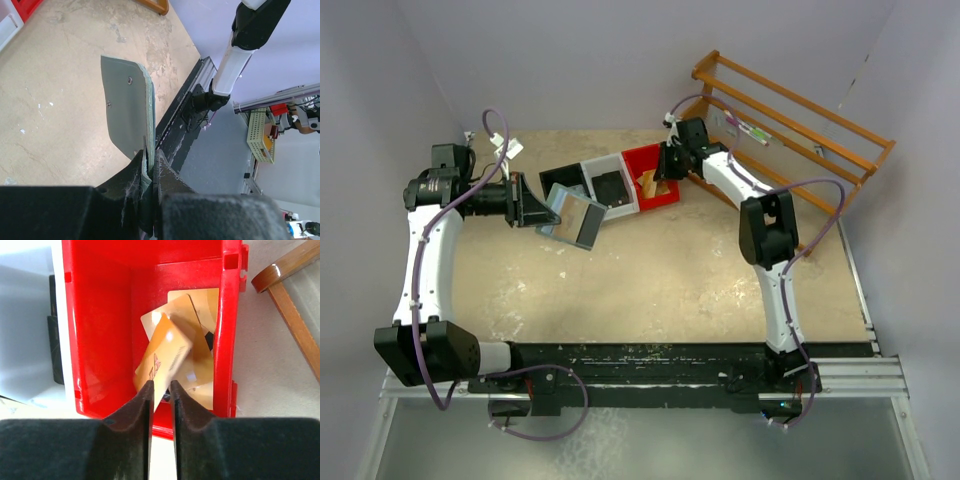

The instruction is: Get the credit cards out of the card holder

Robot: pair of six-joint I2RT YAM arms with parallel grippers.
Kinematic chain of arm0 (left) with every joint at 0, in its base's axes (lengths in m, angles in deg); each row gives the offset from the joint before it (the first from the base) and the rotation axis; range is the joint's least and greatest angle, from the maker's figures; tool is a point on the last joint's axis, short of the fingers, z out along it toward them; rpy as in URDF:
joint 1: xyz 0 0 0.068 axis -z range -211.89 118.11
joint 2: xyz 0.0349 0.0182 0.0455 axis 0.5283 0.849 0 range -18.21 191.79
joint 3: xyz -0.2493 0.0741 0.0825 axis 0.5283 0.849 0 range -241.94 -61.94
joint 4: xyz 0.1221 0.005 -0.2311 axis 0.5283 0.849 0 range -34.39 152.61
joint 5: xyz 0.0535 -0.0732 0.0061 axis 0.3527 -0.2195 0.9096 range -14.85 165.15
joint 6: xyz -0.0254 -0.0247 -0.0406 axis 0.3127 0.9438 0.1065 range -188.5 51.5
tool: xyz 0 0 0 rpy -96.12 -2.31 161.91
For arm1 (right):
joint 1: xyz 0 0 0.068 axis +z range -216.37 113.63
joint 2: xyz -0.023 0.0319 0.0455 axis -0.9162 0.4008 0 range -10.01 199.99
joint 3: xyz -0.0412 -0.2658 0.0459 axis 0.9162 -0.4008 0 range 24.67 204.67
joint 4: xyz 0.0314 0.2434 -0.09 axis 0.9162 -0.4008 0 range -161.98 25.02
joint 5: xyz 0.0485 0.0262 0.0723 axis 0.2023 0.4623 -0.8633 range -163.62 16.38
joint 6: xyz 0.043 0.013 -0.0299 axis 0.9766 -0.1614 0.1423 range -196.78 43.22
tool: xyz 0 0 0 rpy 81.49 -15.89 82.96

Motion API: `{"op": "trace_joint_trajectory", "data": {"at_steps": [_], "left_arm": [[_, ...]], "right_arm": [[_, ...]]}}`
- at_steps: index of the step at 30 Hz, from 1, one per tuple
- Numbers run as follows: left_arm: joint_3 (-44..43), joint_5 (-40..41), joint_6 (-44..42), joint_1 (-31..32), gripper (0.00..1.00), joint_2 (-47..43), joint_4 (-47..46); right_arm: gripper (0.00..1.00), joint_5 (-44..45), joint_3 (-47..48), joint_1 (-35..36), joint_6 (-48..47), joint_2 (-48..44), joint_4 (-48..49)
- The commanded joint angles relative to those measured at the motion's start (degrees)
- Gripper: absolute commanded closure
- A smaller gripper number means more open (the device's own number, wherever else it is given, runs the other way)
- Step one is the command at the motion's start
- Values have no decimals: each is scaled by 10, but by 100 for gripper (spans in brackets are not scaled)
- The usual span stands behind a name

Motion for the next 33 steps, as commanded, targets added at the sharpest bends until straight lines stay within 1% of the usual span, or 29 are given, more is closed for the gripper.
{"op": "trace_joint_trajectory", "data": {"at_steps": [1, 3, 6, 8, 10, 12, 14, 17, 18, 19, 22, 24, 28, 33], "left_arm": [[-27, -45, -26, -2, 98, 1, 18], [-29, -48, -29, -2, 98, 1, 22], [-26, -49, -34, -2, 98, -1, 23], [-24, -50, -33, -2, 98, -1, 23], [-26, -55, -35, -2, 98, 0, 29], [-30, -59, -49, -2, 98, -2, 42], [-27, -61, -56, -2, 98, -4, 46], [-24, -68, -78, -2, 97, -3, 61], [-24, -70, -87, -2, 97, -2, 66], [-24, -73, -96, -1, 97, -2, 72], [-23, -81, -118, -1, 97, 1, 89], [-24, -89, -138, -1, 97, 3, 105], [-29, -102, -192, 0, 97, 4, 152], [-24, -101, -210, 2, 97, 3, 160]], "right_arm": [[71, 20, 16, 9, -14, -17, 12], [63, 47, 0, 18, -18, -39, 18], [56, 77, -12, 29, -33, -81, 21], [51, 79, -33, 32, -42, -125, 35], [45, 60, -60, 33, -43, -174, 56], [38, 2, -97, 33, -43, -226, 91], [27, -95, -136, 33, -37, -276, 139], [14, -276, -166, 41, -23, -319, 185], [9, -323, -167, 52, -23, -326, 191], [6, -349, -163, 68, -37, -331, 184], [4, -372, -131, 134, -103, -330, 114], [4, -379, -111, 162, -125, -323, 89], [6, -403, -99, 192, -128, -316, 88], [12, -430, -86, 213, -141, -304, 50]]}}
